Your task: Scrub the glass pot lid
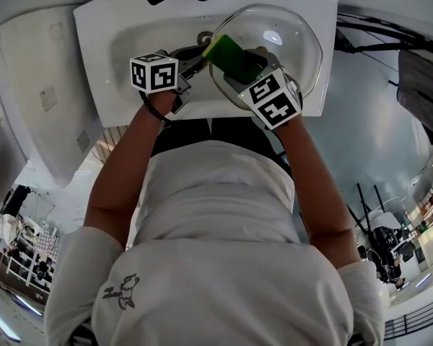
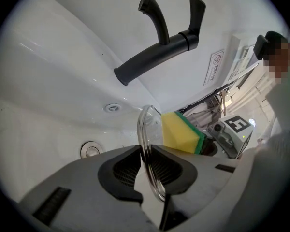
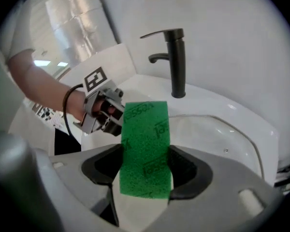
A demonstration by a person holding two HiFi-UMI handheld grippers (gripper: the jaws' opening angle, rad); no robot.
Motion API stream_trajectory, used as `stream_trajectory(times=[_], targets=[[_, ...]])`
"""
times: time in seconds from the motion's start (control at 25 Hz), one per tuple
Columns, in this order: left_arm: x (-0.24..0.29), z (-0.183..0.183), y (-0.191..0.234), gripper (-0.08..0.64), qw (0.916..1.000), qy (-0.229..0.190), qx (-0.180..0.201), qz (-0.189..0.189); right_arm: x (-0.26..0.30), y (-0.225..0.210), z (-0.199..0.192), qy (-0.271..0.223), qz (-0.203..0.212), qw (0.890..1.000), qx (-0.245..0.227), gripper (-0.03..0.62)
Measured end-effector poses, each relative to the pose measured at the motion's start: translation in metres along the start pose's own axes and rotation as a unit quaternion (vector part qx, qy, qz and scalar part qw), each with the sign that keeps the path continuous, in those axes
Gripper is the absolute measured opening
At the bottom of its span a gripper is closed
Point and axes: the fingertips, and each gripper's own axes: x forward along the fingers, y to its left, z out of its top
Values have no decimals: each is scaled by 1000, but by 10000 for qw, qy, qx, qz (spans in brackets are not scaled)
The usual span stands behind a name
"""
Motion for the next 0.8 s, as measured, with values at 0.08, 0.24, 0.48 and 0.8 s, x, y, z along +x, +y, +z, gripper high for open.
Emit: stream_trajectory(times=[0.08, 0.24, 0.48, 0.8], targets=[[0, 0, 0, 67, 10000, -21, -38, -1, 9, 1, 6, -83, -80, 9994, 319, 294], [0, 0, 1, 64, 9998, 4, -174, 19, 11, 1, 1, -206, -155, 9984, 508, 293], [0, 0, 1, 64, 9998, 11, -196, 22, -1, 4, -13, -307, -190, 9975, 603, 292], [0, 0, 1, 64, 9998, 78, -166, -2, -24, 4, -32, -225, -190, 9977, 613, 291]])
